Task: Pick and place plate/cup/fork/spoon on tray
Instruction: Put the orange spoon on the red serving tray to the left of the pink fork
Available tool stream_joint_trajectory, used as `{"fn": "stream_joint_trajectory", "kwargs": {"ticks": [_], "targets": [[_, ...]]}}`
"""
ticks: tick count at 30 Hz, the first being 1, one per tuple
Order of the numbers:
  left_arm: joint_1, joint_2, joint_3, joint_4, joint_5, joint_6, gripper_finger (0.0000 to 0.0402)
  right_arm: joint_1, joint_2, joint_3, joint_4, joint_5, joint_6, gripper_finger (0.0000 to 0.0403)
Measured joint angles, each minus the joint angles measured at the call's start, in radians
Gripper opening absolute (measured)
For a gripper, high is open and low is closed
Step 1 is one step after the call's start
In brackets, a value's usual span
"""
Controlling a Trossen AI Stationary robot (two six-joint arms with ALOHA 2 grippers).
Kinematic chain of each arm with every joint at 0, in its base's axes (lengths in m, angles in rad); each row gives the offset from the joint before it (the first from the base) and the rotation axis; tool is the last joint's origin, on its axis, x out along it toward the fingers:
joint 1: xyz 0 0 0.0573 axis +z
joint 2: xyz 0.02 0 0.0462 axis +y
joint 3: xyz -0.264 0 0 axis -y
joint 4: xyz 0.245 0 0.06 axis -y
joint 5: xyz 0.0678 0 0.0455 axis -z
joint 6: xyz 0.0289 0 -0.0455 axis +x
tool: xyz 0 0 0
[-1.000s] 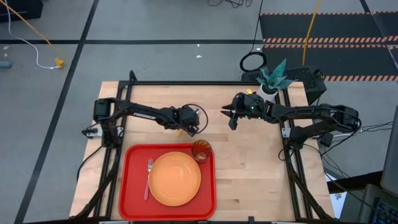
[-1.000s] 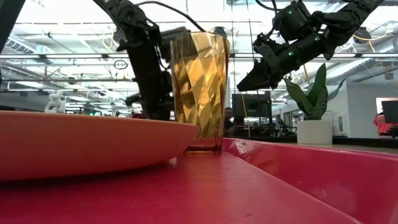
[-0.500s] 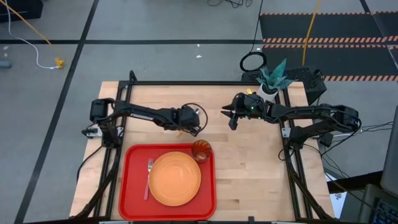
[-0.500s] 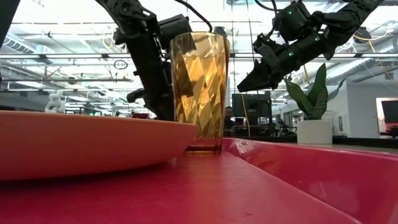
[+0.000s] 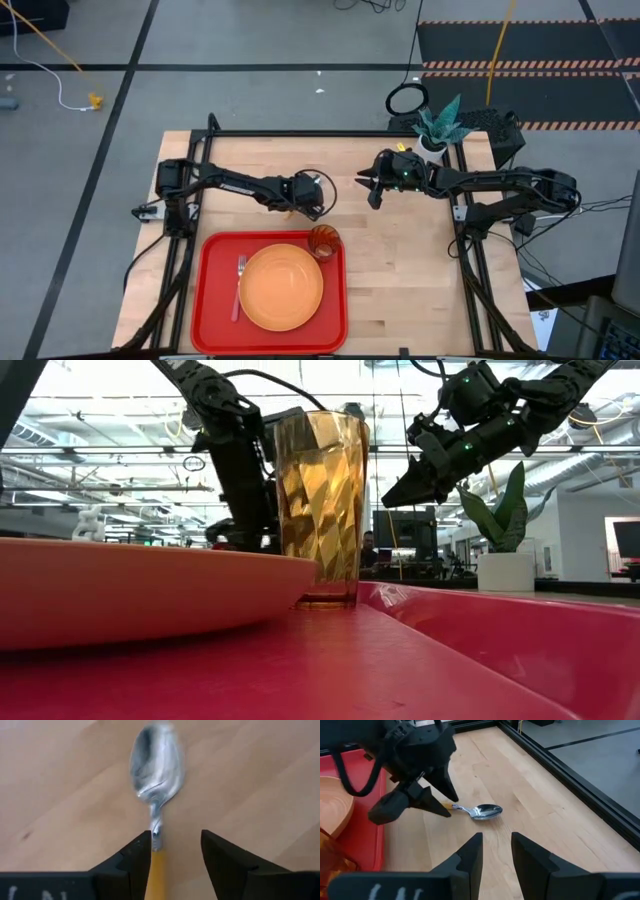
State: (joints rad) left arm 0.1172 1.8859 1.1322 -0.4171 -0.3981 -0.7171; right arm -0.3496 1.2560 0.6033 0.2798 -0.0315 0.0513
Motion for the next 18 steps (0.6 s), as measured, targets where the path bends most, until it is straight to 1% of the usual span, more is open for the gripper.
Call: {"fn": "stream_joint_trajectory", "kwargs": {"ticks": [2, 4, 6, 12, 15, 18], "targets": [[0.007, 0.003, -0.003, -0.011, -0.003, 0.014, 0.0178, 0.0, 0.0, 0.0, 0.0, 0.0, -0.001, 0.0093], [0.017, 0.015, 0.001, 0.011, -0.005, 0.032, 0.0179, 0.0, 0.0, 0.0, -0.004, 0.0, -0.003, 0.0093], [0.031, 0.022, -0.003, -0.014, 0.001, 0.057, 0.0179, 0.0, 0.0, 0.0, -0.003, 0.0, -0.003, 0.0093], [0.056, 0.045, 0.0, 0.012, 0.041, 0.083, 0.0179, 0.001, 0.0, 0.0, -0.013, 0.0, -0.009, 0.0093], [0.054, 0.045, 0.0, 0.008, 0.042, 0.088, 0.0167, 0.003, 0.0, 0.0, -0.013, 0.0, -0.011, 0.0093], [0.051, 0.045, 0.0, 0.01, 0.047, 0.093, 0.0143, 0.003, 0.0, 0.0, -0.012, 0.001, -0.011, 0.0093]]}}
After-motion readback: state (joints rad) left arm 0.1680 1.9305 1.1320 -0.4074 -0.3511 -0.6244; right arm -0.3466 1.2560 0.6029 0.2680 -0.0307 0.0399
